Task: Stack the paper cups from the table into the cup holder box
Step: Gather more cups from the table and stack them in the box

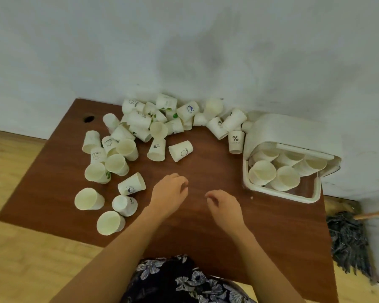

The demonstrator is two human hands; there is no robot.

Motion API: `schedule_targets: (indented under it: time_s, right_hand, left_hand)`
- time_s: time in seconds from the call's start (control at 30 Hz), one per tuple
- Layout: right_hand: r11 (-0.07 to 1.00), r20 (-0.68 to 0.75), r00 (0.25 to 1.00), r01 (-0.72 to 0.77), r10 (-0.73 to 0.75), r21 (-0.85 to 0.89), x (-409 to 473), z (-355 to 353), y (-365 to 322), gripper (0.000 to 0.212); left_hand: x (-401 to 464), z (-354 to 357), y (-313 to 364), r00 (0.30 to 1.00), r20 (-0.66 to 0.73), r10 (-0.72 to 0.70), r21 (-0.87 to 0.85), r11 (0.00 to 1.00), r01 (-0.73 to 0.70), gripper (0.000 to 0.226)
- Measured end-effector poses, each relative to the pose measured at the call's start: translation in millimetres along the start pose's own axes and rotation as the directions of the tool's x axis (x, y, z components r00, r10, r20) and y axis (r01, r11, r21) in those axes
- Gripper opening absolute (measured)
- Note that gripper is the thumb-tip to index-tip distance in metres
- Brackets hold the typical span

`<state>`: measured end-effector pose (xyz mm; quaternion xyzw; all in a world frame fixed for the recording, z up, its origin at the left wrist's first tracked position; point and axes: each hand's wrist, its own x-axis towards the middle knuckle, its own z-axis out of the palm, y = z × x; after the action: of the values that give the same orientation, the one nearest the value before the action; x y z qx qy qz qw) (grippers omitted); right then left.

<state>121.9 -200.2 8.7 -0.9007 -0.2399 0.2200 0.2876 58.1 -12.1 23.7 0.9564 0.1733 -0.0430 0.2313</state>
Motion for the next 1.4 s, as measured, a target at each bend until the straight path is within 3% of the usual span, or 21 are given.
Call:
schedule_targets:
  time_s: [0.3, 0.5, 0.67, 0.77, 0.87, 1.1, 1.23, 1.4]
  right_hand:
    - [0.999, 0.107, 0.994, -0.001, -0.003, 0.036, -2.7, 126.8, -121.3, 0.024]
    - [0.996, 0.206, 0.977, 0.066, -0.053, -0.058, -1.9, 187.4, -175.1, 0.029]
    - [0.975, 0.369, 0.929, 0.096, -0.016, -0.200, 1.3, 209.2, -195.8, 0.037]
    - [0.957, 0.435, 0.900, 0.097, 0.033, -0.274, 2.2, 219.5, -192.8, 0.042]
    - [0.964, 0.391, 0.919, 0.059, 0.049, -0.260, 0.4, 224.1, -189.7, 0.035]
    - [0.993, 0.272, 0.956, -0.086, 0.107, -0.085, -6.0, 194.9, -183.6, 0.018]
    - [0.987, 0.117, 0.980, -0.160, 0.159, 0.001, -12.5, 155.5, -170.5, 0.013]
    - [0.973, -0.157, 0.961, -0.223, 0.229, 0.053, -23.9, 110.7, -145.3, 0.015]
  left_hand:
    - [-44.2, -45.5, -159.6, 0.993, -0.040, -0.114, 0.014, 0.993, 0.115, 0.017]
    - [-66.3, -70.4, -237.1, 0.973, -0.035, -0.230, 0.077, 0.970, 0.232, 0.014]
    - [-84.1, -64.9, -278.4, 0.919, 0.101, -0.382, 0.158, 0.918, 0.364, 0.037]
    - [-88.8, -55.9, -289.9, 0.907, 0.180, -0.382, 0.110, 0.924, 0.367, 0.027]
    - [-91.9, -48.7, -294.9, 0.942, 0.202, -0.267, 0.053, 0.964, 0.261, 0.018]
    - [-83.2, -62.0, -274.0, 0.991, 0.082, -0.106, 0.014, 0.994, 0.105, 0.013]
    - [-68.2, -78.7, -236.0, 0.999, -0.031, 0.030, -0.104, 0.994, -0.033, 0.012]
    - [-38.9, -81.8, -175.1, 0.976, -0.064, 0.209, -0.157, 0.964, -0.217, 0.011]
